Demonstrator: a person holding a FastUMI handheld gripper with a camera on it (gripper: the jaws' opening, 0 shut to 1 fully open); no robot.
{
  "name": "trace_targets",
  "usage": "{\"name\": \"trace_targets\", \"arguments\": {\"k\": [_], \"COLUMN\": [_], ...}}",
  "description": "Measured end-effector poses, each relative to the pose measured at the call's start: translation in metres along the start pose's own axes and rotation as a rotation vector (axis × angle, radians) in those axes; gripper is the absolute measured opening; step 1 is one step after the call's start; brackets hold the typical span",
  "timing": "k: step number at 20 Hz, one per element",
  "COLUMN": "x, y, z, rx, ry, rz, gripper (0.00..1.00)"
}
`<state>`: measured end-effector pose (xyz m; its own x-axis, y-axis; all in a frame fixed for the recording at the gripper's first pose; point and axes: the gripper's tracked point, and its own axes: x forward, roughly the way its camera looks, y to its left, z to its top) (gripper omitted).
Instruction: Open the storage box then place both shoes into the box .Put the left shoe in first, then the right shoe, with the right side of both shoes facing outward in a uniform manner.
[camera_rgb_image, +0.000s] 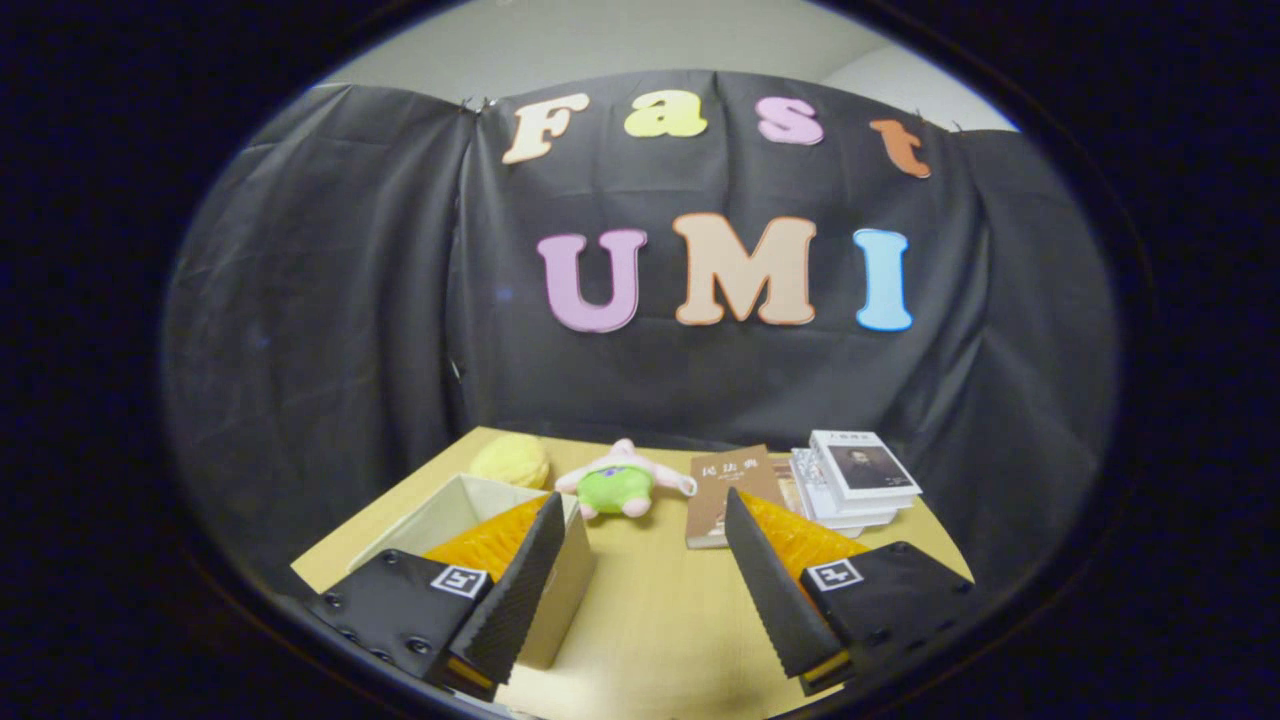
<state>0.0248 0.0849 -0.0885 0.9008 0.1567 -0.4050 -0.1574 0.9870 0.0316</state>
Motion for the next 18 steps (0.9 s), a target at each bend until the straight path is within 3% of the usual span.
{"name": "trace_targets", "arguments": {"k": [8,18], "x": [-0.043,-0.065], "y": [-0.064,-0.104], "z": [0.011,0.019], "rx": [0.000,-0.003], "ry": [-0.129,-0.224], "rz": [-0.061,-0.105], "gripper": [1.00,1.00]}}
